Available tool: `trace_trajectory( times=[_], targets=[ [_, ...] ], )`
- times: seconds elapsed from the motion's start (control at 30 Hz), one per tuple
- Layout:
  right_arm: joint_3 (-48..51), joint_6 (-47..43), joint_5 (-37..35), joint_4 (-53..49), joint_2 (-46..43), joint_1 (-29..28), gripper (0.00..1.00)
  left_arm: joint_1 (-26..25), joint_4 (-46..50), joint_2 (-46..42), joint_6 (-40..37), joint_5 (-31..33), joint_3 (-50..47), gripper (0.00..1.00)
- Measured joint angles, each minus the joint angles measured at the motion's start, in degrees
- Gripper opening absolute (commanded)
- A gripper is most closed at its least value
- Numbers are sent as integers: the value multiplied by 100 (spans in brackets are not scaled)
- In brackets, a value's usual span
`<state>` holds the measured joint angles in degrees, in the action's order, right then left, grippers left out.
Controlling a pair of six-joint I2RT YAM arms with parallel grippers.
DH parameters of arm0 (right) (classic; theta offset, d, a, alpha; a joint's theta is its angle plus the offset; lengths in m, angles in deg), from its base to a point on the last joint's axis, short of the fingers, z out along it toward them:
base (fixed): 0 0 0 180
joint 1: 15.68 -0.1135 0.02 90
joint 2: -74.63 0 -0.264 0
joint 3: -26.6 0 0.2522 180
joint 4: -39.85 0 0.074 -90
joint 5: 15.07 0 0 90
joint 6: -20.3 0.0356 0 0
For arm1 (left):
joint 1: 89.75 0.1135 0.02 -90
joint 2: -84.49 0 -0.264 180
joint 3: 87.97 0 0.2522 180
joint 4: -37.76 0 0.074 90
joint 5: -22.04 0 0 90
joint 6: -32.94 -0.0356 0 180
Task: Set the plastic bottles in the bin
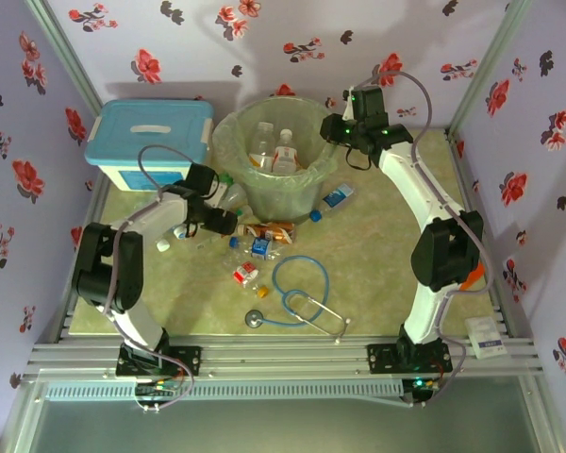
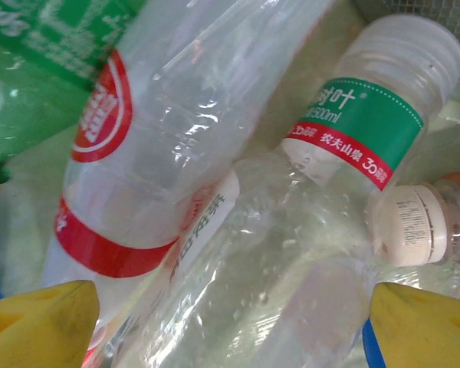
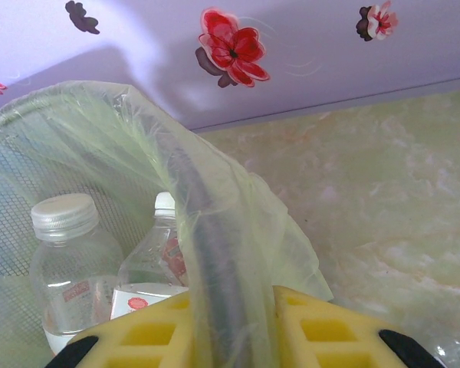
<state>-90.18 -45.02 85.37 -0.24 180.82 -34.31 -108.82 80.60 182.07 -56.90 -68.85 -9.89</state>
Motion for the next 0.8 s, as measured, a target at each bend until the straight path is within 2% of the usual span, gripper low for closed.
trace_trajectory(
  times=[0.23, 0.5, 0.8],
  targets=[
    [0, 0, 2, 0, -2, 0, 26, 0, -20, 146, 2, -66, 0, 90],
    [0, 0, 0, 0, -2, 0, 27, 0, -11, 160, 96, -133, 2, 76],
    [0, 0, 0, 0, -2, 0, 27, 9, 192, -120, 289, -173, 46, 75]
  ],
)
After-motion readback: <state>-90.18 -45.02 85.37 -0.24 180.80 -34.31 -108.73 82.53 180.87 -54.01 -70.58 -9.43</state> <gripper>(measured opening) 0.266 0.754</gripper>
